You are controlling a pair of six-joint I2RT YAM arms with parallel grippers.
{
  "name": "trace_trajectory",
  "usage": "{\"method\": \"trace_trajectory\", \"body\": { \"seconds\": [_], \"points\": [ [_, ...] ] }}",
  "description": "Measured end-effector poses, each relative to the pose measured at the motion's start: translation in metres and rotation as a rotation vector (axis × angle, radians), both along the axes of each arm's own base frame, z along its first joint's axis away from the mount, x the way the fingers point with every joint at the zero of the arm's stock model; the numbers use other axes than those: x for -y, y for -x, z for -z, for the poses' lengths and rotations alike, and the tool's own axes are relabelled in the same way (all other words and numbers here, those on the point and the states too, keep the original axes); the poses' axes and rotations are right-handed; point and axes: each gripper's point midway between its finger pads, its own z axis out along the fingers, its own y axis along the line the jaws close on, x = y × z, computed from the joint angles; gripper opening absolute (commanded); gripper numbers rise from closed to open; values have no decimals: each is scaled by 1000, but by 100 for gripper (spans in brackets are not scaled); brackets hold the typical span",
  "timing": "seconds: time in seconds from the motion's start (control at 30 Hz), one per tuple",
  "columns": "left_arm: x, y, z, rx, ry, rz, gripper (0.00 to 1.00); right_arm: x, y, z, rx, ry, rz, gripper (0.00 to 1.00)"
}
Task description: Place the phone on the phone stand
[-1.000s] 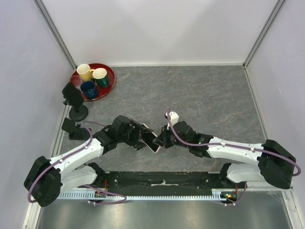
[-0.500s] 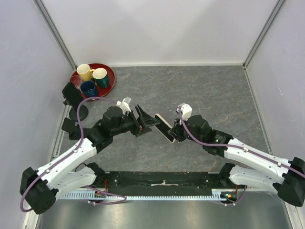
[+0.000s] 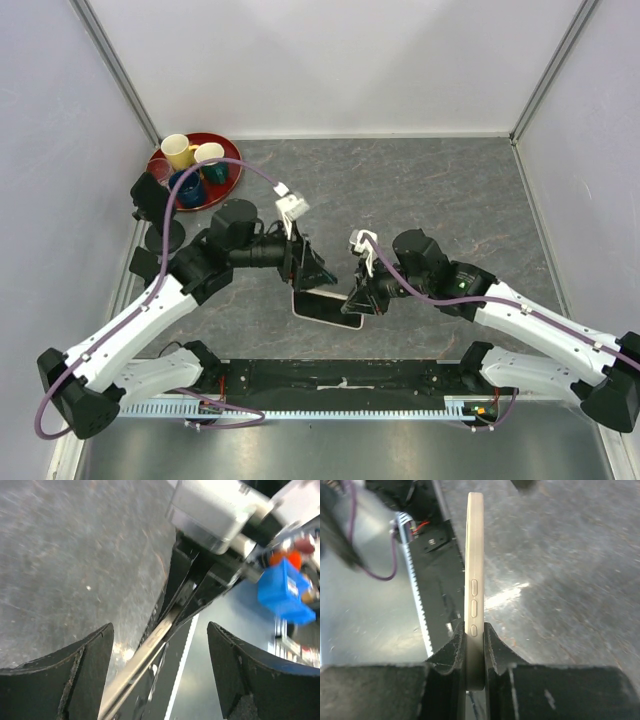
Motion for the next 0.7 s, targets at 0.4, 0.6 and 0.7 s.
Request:
{"method": "trace_trajectory", "body": {
  "seconds": [0.4,0.6,0.7],
  "points": [
    [-1,72,25,-34,-17,472,80,-12,57,-20,-22,-68,-275,0],
    [-3,92,36,-117,-27,559,76,-11,57,-31,2,-91,-282,0],
    [-2,100,42,-138,-49,585,70,-13,56,-40,20,-106,-285,0]
  ]
}}
